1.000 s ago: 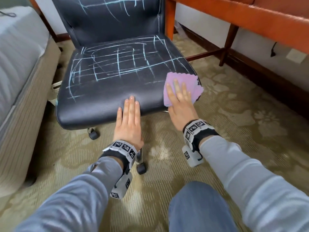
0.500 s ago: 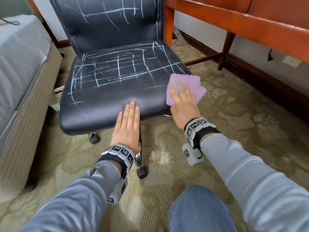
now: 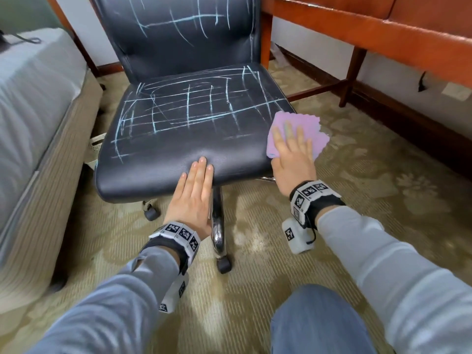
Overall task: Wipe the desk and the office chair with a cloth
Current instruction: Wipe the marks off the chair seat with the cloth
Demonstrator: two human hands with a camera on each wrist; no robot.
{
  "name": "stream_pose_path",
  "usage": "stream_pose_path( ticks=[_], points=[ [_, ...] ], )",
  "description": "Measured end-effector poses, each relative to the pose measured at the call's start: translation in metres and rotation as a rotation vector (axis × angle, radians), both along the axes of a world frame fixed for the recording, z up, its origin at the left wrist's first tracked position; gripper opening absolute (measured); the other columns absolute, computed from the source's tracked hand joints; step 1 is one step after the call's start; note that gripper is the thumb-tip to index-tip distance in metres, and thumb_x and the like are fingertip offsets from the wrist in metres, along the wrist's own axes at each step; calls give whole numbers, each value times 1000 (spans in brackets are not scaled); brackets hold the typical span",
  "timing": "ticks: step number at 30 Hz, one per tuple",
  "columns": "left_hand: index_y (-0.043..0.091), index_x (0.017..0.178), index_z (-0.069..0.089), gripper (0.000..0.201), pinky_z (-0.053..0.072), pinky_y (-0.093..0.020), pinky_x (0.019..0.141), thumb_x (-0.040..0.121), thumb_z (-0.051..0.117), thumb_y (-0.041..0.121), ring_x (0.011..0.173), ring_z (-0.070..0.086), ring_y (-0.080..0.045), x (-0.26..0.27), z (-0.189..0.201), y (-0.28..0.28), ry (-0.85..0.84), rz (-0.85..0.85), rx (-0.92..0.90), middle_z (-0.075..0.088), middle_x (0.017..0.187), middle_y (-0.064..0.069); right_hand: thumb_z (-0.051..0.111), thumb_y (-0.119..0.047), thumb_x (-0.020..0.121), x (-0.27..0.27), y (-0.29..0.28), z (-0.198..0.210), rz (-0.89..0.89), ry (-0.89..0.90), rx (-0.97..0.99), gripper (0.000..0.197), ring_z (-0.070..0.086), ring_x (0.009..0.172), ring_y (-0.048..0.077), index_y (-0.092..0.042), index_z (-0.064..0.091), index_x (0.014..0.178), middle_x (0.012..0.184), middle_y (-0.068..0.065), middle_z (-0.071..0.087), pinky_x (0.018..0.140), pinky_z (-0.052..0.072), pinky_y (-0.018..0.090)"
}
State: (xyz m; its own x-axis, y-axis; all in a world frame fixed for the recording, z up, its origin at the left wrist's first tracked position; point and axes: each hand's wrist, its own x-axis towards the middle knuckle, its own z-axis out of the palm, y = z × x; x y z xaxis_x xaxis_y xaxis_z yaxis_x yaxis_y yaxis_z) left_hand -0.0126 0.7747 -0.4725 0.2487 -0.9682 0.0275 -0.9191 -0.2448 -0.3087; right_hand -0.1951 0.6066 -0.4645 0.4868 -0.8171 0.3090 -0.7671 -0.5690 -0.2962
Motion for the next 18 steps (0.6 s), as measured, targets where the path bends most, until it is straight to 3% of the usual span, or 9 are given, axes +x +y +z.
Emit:
stream_pose_path(
  ticks=[4, 5, 7, 9, 11, 13, 15, 16, 18],
  points=[
    [6, 154, -26, 126, -2, -45, 126, 75, 69, 32, 152, -22, -28, 9, -1, 4, 77, -15, -50, -32, 161, -13, 35, -21, 93, -6, 5, -2, 181, 61, -26, 73, -12, 152, 26, -29, 6, 159, 166, -1, -7, 122, -11, 45],
    [8, 157, -18, 122, 1, -44, 126, 75, 70, 29, 154, -16, -26, 11, -1, 5, 134, -24, -90, -25, 164, -11, 33, -21, 93, -8, 4, 0, 199, 65, -35, 72, -12, 152, 25, -30, 6, 159, 166, -2, -7, 122, -12, 44],
    [10, 157, 19, 97, 19, -45, 124, 76, 71, 22, 153, 13, -25, 17, 0, 13, 301, -36, -277, 8, 167, -9, 35, -19, 94, -8, 1, 3, 196, 39, -18, 72, -13, 152, 25, -31, 6, 159, 166, -3, -7, 121, -13, 43],
    [18, 129, 57, 51, 45, -44, 103, 79, 67, 22, 128, 49, -23, 22, 1, 23, 487, -26, -518, 50, 142, -2, 40, -18, 96, -3, 2, 4, 167, 0, -3, 72, -13, 152, 25, -31, 8, 159, 166, -2, -6, 122, -12, 44],
    [28, 100, 64, 14, 49, -33, 81, 87, 63, 34, 100, 63, -18, 26, 2, 26, 677, 182, -518, 66, 107, 8, 42, -18, 96, 2, 5, 3, 146, -22, -8, 72, -11, 152, 26, -30, 10, 159, 166, -2, -3, 121, -12, 45],
    [29, 96, 66, 31, 52, -34, 84, 82, 67, 57, 94, 68, -18, 32, 5, 20, 1066, 523, -486, 71, 97, 8, 43, -18, 96, 3, 5, 3, 137, -18, -19, 72, -10, 152, 26, -30, 10, 159, 166, -1, -2, 121, -11, 46],
    [22, 115, 63, 62, 54, -45, 91, 74, 72, 68, 95, 70, -22, 34, 9, 12, 1590, 813, -612, 70, 103, -1, 43, -17, 95, 3, 6, 3, 126, 4, -22, 73, -10, 152, 27, -29, 8, 159, 166, -1, -3, 122, -10, 47],
    [21, 120, 59, 65, 55, -46, 89, 75, 73, 66, 91, 70, -24, 33, 15, 8, 1788, 906, -678, 68, 101, -5, 42, -17, 95, 3, 7, 3, 123, 12, -24, 73, -10, 152, 27, -29, 8, 159, 166, -1, -4, 122, -10, 47],
    [20, 109, 57, 52, 55, -40, 78, 82, 70, 62, 81, 66, -24, 31, 26, 1, 2089, 997, -760, 62, 91, -9, 42, -17, 96, 4, 9, 2, 123, 17, -29, 73, -10, 152, 28, -28, 8, 159, 166, -1, -4, 122, -10, 47]
  ],
)
